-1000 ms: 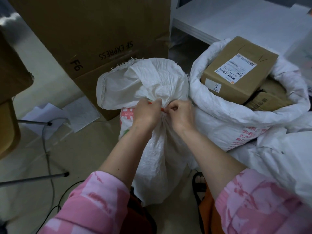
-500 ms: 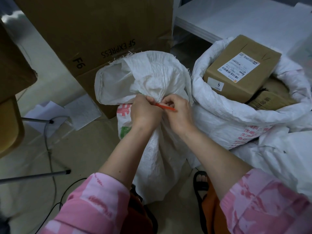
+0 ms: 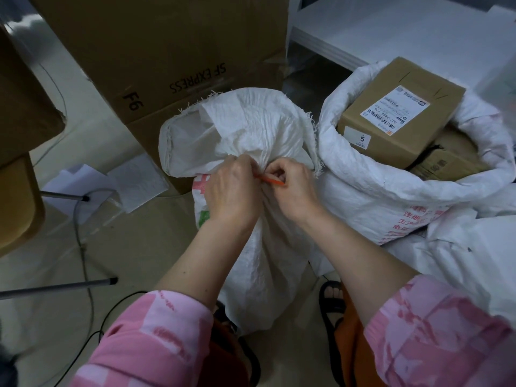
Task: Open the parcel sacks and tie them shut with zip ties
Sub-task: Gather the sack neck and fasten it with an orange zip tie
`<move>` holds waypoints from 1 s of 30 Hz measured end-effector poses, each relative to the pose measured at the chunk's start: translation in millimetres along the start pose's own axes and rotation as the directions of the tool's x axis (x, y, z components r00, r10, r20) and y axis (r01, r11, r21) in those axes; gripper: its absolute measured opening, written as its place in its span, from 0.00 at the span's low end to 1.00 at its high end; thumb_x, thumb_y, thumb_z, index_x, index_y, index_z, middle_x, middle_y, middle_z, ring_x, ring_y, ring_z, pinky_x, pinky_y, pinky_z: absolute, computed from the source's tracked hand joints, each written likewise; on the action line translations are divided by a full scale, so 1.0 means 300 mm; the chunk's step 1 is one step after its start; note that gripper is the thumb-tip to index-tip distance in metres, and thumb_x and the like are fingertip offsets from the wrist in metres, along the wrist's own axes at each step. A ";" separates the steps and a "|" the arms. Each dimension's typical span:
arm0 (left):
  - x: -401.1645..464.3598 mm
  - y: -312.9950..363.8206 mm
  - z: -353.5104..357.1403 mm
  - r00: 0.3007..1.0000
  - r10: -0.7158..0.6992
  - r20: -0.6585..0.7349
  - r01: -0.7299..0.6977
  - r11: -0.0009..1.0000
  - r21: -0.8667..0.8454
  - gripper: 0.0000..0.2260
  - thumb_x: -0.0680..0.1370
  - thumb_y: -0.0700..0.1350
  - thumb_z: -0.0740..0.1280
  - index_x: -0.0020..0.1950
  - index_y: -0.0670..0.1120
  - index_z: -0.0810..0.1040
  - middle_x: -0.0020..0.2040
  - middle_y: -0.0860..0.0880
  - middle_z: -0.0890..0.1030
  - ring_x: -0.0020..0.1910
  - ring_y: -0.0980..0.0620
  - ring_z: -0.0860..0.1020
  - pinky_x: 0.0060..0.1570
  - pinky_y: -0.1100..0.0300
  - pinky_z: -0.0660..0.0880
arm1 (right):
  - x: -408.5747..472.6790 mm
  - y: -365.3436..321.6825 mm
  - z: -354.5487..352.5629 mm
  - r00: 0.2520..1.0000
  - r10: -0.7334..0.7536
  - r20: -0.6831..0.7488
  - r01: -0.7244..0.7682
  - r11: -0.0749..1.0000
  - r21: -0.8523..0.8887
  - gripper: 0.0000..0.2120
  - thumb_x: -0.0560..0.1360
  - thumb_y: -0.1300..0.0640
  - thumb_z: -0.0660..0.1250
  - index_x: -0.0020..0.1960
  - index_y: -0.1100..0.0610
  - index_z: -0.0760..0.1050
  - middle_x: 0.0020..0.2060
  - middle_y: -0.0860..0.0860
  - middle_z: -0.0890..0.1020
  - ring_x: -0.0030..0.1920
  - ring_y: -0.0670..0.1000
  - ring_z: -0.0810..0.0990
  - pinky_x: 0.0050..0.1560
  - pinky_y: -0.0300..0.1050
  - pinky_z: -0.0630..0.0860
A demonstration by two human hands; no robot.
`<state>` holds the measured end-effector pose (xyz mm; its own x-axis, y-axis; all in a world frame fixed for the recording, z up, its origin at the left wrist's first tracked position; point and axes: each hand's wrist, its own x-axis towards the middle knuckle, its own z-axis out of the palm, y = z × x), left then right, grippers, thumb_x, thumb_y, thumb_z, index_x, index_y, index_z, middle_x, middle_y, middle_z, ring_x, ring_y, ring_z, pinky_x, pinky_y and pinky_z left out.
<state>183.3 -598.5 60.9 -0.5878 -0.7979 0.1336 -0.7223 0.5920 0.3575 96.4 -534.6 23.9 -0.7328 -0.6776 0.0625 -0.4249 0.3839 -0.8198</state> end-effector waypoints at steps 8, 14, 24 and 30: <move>0.022 -0.042 -0.002 0.982 0.132 0.139 -0.137 0.990 0.031 0.07 0.77 0.52 0.66 0.50 0.56 0.83 0.49 0.49 0.79 0.48 0.47 0.78 0.40 0.57 0.67 | -0.008 0.001 0.003 0.997 0.028 0.077 -0.022 0.997 -0.067 0.05 0.74 0.59 0.67 0.40 0.56 0.79 0.37 0.49 0.80 0.42 0.52 0.79 0.46 0.54 0.76; 0.023 -0.042 0.006 0.974 0.192 0.123 -0.191 0.981 -0.022 0.07 0.77 0.50 0.67 0.51 0.52 0.83 0.47 0.49 0.77 0.47 0.47 0.77 0.40 0.55 0.69 | 0.002 -0.009 0.002 0.993 0.111 -0.029 -0.112 0.992 -0.063 0.07 0.74 0.54 0.68 0.38 0.53 0.79 0.40 0.50 0.83 0.45 0.53 0.80 0.47 0.53 0.77; 0.009 -0.031 0.016 0.956 0.260 0.136 -0.246 0.963 -0.112 0.10 0.76 0.52 0.67 0.52 0.50 0.82 0.47 0.50 0.76 0.46 0.50 0.77 0.38 0.58 0.64 | 0.013 -0.017 -0.022 0.978 0.175 -0.113 -0.185 0.980 -0.078 0.08 0.70 0.56 0.71 0.35 0.51 0.75 0.36 0.47 0.80 0.42 0.51 0.80 0.43 0.49 0.77; 0.023 -0.050 0.019 0.967 0.237 0.091 -0.222 0.963 -0.153 0.07 0.75 0.52 0.69 0.50 0.50 0.81 0.49 0.52 0.75 0.45 0.51 0.77 0.38 0.57 0.66 | 0.010 0.007 -0.036 0.992 0.129 0.009 -0.129 0.991 0.046 0.06 0.69 0.60 0.73 0.42 0.50 0.84 0.42 0.48 0.85 0.46 0.49 0.83 0.51 0.51 0.79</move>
<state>187.9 -612.3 51.1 -0.7729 -0.6211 0.1297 -0.5095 0.7294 0.4564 87.5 -529.0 28.6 -0.7767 -0.6280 -0.0484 -0.3020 0.4387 -0.8464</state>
